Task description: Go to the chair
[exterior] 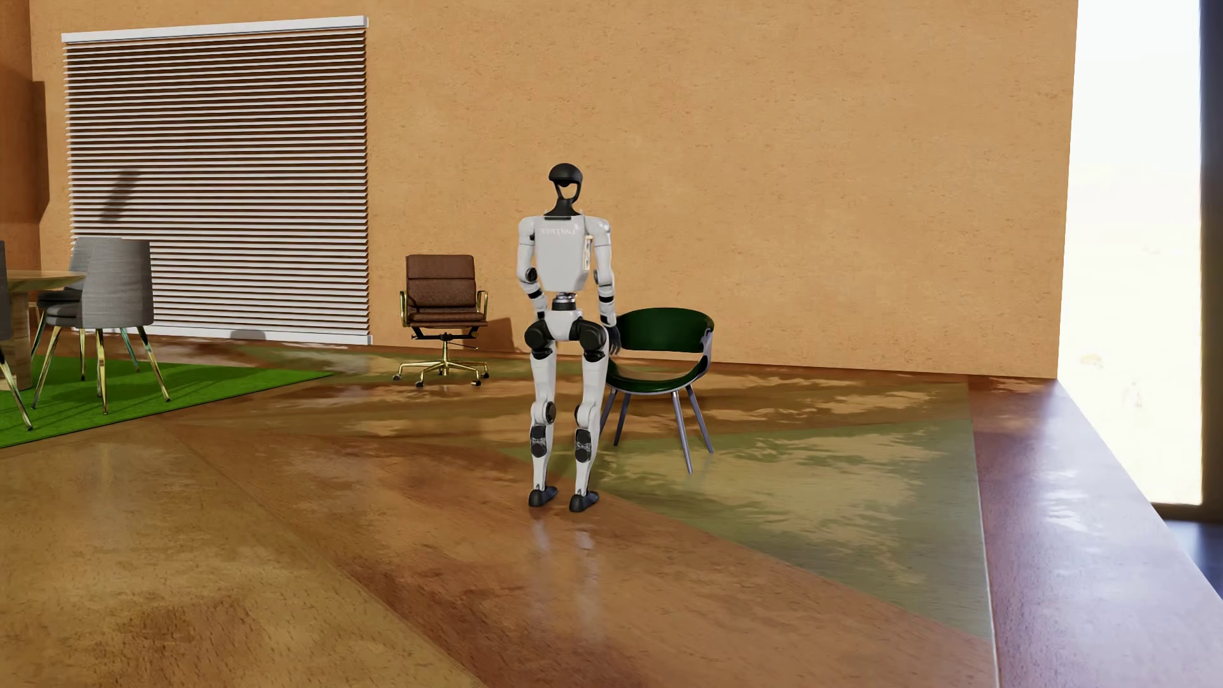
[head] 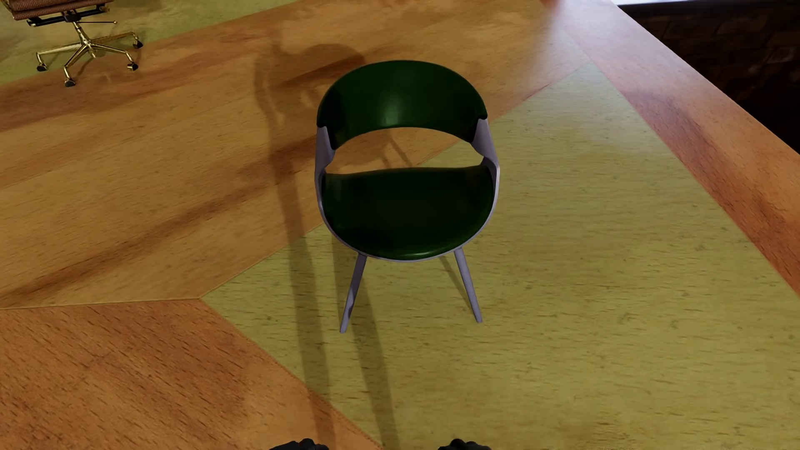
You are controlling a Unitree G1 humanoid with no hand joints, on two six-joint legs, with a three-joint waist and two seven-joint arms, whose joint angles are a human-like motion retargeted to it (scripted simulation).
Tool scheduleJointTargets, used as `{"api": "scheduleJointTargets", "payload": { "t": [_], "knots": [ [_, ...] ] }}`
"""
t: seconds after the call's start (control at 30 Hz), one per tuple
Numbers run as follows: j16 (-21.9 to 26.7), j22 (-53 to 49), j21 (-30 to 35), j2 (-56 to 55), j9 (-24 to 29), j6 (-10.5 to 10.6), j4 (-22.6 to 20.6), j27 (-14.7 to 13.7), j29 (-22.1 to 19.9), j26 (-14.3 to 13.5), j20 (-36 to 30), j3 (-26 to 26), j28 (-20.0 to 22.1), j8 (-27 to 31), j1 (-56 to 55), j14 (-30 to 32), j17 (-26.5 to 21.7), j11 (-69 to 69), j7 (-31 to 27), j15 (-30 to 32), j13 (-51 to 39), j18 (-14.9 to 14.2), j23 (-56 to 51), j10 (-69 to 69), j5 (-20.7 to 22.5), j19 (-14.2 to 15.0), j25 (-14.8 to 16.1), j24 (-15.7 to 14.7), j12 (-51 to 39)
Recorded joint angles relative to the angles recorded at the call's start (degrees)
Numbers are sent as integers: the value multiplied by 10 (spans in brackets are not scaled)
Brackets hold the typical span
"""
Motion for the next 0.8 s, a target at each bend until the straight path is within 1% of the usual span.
{"api": "scheduleJointTargets", "payload": {
  "t": [0.13,0.23,0.37,0.47,0.53,0.6,0.7,0.8],
  "knots": [
    [-7,-1,-3,2,-1,0,0,-3,0,0,-12,-1,-15,1,4,-3,1,1,2,-3,-3,1,0,-1,-1,1,-1,6,6],
    [-3,6,-6,6,-1,1,0,1,-4,2,-19,-1,-25,2,8,-5,1,1,3,-4,0,2,5,-2,-1,2,-4,9,7],
    [0,14,-10,9,0,1,0,2,-1,12,-12,-1,-16,5,13,-8,-1,3,6,-7,7,5,14,-2,0,2,-7,9,13],
    [1,16,-14,10,1,1,0,3,2,12,-12,-1,-16,6,16,-9,-1,5,8,-8,12,5,17,-2,0,3,-5,10,16],
    [0,17,-12,10,3,1,0,2,1,12,-12,-1,-19,6,19,-10,-3,11,8,-12,17,6,20,-3,0,2,-10,8,18],
    [3,20,-13,13,5,1,0,3,-1,5,-9,-1,-18,6,22,-11,-2,12,8,-14,22,6,19,-2,0,2,-13,7,19],
    [2,21,-17,17,7,1,0,6,1,3,-8,-1,-14,6,25,-13,2,12,8,-15,24,6,18,0,0,1,-10,11,18],
    [2,21,-7,18,7,2,0,3,1,1,-8,-1,-14,6,26,-12,0,12,9,-15,20,6,19,1,1,0,-22,14,16]
  ]
}}
